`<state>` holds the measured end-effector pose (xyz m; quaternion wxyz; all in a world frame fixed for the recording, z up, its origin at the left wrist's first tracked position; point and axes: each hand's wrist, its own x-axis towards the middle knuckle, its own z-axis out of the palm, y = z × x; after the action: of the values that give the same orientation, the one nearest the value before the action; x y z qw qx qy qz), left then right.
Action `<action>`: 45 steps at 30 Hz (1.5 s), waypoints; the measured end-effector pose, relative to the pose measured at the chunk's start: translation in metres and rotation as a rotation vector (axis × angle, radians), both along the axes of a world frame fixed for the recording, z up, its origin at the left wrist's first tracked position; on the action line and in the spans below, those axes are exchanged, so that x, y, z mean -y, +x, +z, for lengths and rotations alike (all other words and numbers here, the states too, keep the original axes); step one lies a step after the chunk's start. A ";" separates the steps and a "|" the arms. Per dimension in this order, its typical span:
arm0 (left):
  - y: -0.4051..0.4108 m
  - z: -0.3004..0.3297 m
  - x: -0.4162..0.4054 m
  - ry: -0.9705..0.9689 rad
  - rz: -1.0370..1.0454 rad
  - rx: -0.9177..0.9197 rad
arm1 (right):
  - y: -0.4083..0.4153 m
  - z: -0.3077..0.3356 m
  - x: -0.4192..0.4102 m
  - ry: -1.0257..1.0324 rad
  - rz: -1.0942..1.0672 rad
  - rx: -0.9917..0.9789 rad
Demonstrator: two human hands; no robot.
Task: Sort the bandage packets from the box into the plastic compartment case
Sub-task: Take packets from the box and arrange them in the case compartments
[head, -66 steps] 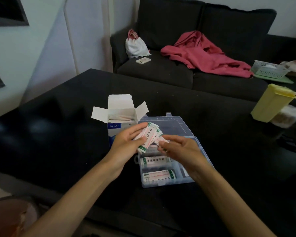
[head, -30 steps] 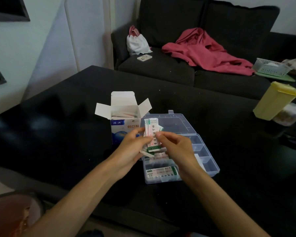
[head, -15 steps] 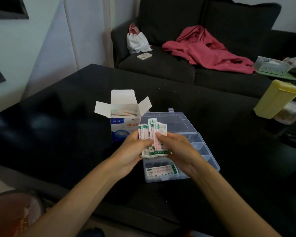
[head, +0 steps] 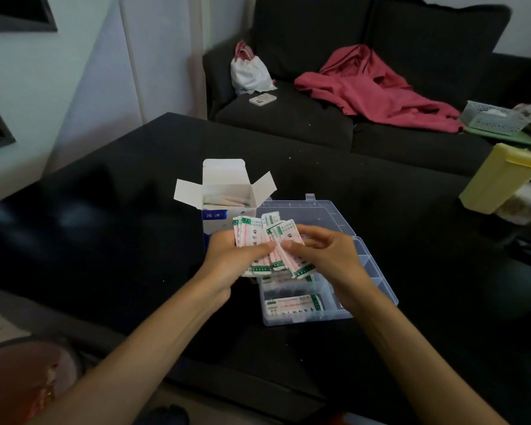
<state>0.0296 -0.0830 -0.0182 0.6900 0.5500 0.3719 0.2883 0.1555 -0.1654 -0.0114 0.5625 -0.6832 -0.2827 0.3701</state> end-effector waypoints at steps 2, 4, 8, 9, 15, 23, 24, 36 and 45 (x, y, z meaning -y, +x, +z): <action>0.000 0.001 0.000 0.002 0.031 0.017 | 0.000 -0.001 -0.001 0.030 -0.041 -0.062; -0.001 0.002 -0.002 0.011 0.057 0.029 | 0.001 0.000 0.000 0.047 -0.074 -0.101; -0.012 0.008 -0.015 0.104 0.133 0.024 | 0.015 0.007 0.005 0.018 -0.074 -0.058; -0.016 0.010 -0.018 0.130 0.153 0.027 | 0.021 0.009 0.006 -0.030 -0.040 0.050; -0.029 0.010 -0.025 0.144 0.154 0.007 | 0.012 0.004 0.000 -0.303 0.483 0.603; -0.024 0.009 -0.025 0.130 0.114 0.014 | 0.020 -0.016 0.000 -0.226 0.504 0.836; -0.024 0.008 -0.026 0.126 0.112 0.014 | 0.021 -0.016 0.000 -0.215 0.502 0.886; -0.023 0.004 -0.027 0.081 0.079 -0.006 | 0.019 -0.012 -0.003 -0.251 0.372 1.041; -0.012 0.003 -0.018 -0.301 -0.087 0.084 | 0.009 0.010 -0.001 -0.094 0.070 0.287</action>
<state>0.0181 -0.0654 -0.0153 0.7914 0.4436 0.3573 0.2220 0.1642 -0.1641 -0.0014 0.4705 -0.7443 -0.3661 0.3009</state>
